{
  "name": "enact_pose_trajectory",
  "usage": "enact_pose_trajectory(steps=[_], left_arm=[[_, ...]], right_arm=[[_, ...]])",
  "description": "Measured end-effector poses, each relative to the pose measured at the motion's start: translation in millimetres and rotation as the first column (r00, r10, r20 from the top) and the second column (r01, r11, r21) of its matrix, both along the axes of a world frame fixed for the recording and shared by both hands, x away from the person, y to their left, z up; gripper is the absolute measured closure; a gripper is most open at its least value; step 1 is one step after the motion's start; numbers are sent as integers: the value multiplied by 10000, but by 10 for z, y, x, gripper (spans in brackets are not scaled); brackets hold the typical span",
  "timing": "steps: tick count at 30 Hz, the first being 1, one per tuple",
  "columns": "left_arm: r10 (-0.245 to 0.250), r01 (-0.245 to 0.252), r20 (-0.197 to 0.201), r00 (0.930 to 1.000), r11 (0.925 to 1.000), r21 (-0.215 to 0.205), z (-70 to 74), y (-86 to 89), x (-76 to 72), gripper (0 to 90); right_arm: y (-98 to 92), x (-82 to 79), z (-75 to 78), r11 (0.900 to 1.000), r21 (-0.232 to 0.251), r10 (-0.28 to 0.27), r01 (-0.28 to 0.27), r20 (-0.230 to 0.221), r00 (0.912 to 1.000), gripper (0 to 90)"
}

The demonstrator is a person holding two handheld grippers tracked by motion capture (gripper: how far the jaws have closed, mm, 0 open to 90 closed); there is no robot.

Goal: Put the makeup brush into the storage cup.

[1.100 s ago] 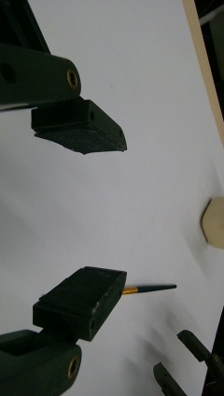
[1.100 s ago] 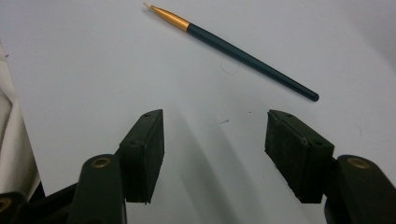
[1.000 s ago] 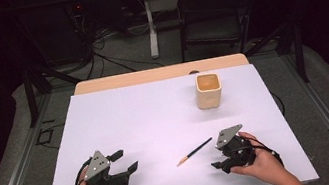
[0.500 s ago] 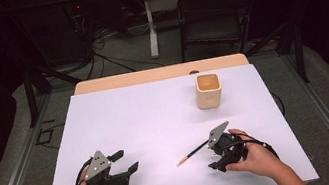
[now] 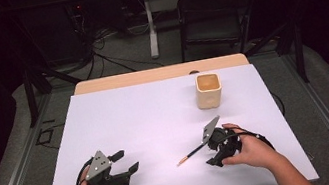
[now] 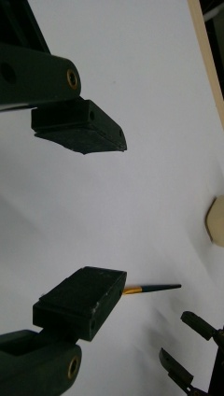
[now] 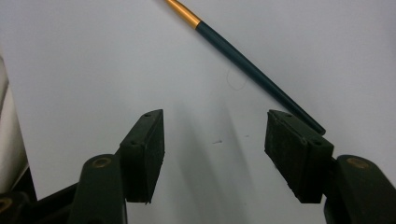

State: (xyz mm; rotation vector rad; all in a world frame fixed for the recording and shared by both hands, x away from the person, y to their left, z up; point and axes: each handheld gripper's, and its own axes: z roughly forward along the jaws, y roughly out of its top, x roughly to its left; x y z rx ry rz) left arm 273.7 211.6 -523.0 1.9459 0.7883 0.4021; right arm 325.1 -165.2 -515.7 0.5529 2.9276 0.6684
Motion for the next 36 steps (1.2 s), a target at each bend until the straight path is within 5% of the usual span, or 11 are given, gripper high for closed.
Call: enact_pose_trajectory(steps=[36], left_arm=[[-28, 28, 3, 10000, 9999, 107, -4, 8, 9, 316]], right_arm=[[197, 275, 185, 9858, -1417, 918, -901, 58, 9958, 398]])
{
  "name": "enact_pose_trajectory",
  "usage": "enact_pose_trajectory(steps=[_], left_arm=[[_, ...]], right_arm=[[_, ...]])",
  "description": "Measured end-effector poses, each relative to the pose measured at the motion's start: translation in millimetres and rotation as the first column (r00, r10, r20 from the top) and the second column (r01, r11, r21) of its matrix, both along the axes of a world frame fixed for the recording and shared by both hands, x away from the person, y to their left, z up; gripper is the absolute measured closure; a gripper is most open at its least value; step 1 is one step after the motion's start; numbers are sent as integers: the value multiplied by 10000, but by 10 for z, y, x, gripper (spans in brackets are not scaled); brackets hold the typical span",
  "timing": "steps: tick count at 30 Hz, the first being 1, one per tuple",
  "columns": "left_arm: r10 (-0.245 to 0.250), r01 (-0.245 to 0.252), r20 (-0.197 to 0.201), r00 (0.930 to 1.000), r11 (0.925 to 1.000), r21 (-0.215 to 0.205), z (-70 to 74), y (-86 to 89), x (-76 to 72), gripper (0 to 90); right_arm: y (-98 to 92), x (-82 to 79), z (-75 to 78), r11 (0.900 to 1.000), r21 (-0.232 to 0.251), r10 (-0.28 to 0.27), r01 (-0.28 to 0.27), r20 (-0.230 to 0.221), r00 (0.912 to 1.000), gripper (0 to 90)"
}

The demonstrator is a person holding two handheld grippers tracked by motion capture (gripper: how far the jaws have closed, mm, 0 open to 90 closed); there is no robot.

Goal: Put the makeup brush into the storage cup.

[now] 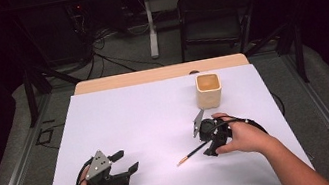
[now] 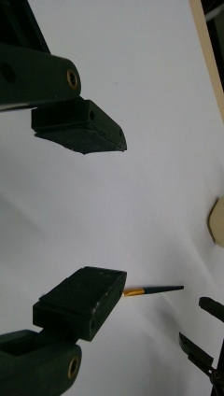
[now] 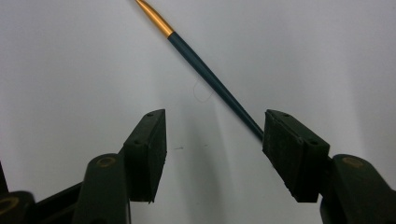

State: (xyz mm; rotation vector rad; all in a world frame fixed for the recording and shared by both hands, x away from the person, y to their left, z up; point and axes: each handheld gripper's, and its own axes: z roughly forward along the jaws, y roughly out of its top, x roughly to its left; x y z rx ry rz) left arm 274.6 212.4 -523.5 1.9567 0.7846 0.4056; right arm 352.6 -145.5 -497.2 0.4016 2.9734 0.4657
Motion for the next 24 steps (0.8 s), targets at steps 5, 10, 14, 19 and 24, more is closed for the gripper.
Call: enact_pose_trajectory(steps=[5, 10, 14, 19, 24], left_arm=[[3, -3, -3, 10000, 10000, 3, 0, 2, 1, 316], [-20, 20, -36, 10000, 10000, 26, -3, -2, 3, 316], [-20, 20, -6, 10000, 10000, 43, -3, 0, 4, 316], [-2, 2, -49, 10000, 10000, 15, -7, -1, 4, 316], [-22, 22, -66, 10000, 10000, 49, -6, 0, 4, 316]], right_arm=[[62, 29, 29, 9997, -120, 201, -202, -87, 9998, 408], [154, 53, 11, 9985, -229, 499, -498, 35, 9987, 426], [258, 69, -1, 9959, -235, 874, -875, -64, 9962, 444], [381, 88, -47, 9917, -589, 1130, -1142, -227, 9933, 470], [502, 99, -50, 9872, -602, 1450, -1476, -447, 9884, 481]])
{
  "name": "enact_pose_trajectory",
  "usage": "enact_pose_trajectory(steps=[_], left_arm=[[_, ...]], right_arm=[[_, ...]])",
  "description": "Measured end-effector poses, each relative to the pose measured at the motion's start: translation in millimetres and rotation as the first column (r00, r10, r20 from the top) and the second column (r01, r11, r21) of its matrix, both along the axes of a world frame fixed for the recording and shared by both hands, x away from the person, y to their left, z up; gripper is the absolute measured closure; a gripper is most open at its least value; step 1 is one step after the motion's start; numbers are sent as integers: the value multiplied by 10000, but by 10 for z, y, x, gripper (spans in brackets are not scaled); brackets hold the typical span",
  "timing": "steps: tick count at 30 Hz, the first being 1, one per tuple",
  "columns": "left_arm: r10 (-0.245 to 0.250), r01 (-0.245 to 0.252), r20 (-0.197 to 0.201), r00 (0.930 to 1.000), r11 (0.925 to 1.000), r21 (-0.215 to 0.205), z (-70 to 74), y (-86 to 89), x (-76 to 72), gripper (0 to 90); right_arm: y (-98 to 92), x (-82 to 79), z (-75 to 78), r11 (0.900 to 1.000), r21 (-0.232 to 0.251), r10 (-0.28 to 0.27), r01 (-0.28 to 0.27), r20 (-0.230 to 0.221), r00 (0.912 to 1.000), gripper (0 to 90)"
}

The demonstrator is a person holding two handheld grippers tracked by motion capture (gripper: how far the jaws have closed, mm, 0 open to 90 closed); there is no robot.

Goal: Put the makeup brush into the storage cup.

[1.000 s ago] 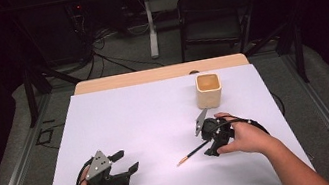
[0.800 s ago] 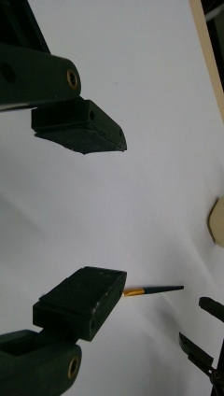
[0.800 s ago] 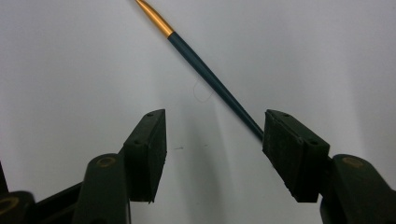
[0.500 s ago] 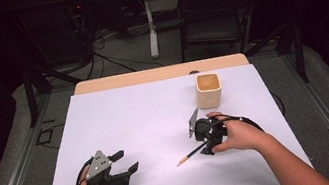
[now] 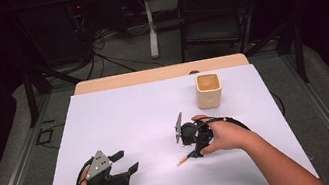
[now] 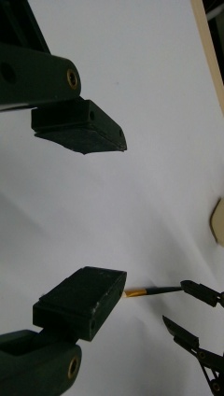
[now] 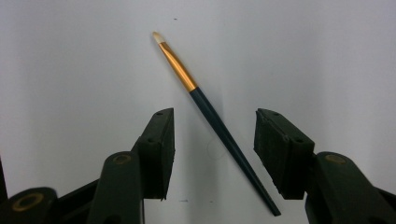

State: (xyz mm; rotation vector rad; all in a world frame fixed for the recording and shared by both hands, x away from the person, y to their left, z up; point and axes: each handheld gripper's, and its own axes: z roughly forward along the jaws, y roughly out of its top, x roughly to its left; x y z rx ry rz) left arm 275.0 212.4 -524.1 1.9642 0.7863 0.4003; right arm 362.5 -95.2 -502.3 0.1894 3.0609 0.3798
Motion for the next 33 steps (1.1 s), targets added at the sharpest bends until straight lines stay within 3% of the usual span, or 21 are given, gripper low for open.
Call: enact_pose_trajectory(steps=[6, 11, 14, 24, 33], left_arm=[[-10, 10, -10, 10000, 10000, 59, -1, 2, 3, 316], [-9, 9, -11, 10000, 10000, 67, -1, 3, 4, 316], [-11, 11, -14, 10000, 10000, 74, -2, 4, 4, 316], [-23, 23, -41, 10000, 9999, 104, -12, -6, 12, 316], [-17, 17, -20, 10000, 9999, 103, -11, 1, 12, 316]], right_arm=[[134, -34, -33, 9961, -602, 643, -639, 50, 9979, 503], [204, -16, 6, 9931, -620, 971, -993, -369, 9946, 530], [234, -5, 22, 9895, -869, 1106, -1156, -604, 9920, 544], [274, 58, -33, 9835, -911, 1453, -1564, -1174, 9824, 596], [341, 101, -25, 9772, -1060, 1696, -1837, -1293, 9770, 625]])
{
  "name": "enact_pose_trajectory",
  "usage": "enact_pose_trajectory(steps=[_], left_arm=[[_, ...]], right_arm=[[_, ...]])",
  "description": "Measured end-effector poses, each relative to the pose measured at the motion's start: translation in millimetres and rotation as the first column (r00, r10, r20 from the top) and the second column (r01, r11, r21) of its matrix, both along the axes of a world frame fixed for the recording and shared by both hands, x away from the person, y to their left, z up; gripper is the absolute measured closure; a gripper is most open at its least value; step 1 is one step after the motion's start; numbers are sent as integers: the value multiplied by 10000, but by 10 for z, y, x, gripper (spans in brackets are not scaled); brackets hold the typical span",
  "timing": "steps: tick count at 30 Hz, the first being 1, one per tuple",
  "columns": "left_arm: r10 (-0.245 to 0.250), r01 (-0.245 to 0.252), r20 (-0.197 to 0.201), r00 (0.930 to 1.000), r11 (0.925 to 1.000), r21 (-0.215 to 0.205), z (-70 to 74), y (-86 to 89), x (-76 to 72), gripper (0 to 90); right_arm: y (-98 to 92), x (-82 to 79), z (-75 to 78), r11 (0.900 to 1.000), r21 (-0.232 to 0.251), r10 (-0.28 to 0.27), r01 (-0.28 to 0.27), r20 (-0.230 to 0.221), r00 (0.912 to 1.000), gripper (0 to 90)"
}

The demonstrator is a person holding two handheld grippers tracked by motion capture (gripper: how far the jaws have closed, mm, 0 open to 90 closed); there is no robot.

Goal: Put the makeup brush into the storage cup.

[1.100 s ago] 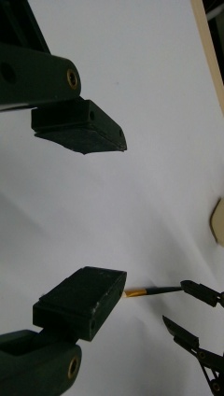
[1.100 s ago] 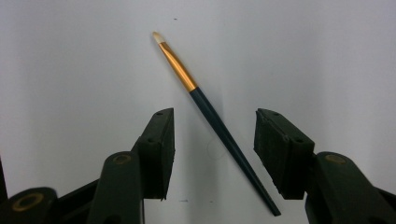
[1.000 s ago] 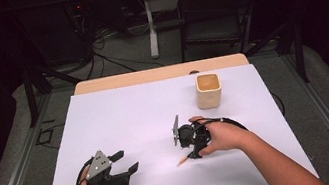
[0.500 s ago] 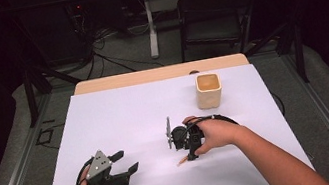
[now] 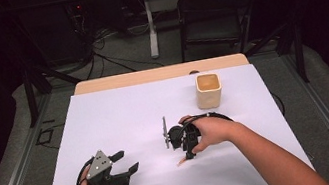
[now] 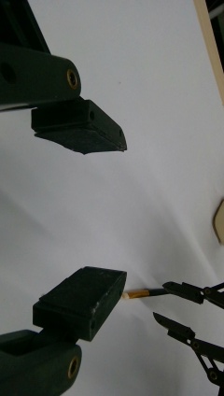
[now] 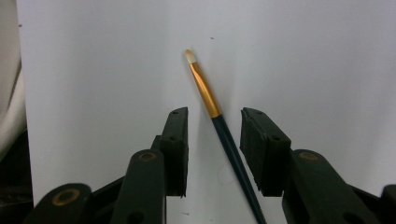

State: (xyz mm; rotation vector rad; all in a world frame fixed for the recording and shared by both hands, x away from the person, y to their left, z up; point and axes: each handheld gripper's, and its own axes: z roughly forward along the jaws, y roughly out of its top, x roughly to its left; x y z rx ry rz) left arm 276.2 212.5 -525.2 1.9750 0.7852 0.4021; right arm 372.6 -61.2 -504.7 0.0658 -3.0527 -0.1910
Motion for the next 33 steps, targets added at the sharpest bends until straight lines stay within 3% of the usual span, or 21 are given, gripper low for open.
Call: enact_pose_trajectory(steps=[33], left_arm=[[16, -16, -14, 10000, 10000, 65, -3, 9, 7, 316]], right_arm=[[151, -43, -120, 9959, -436, 805, -798, 148, 9966, 752]])
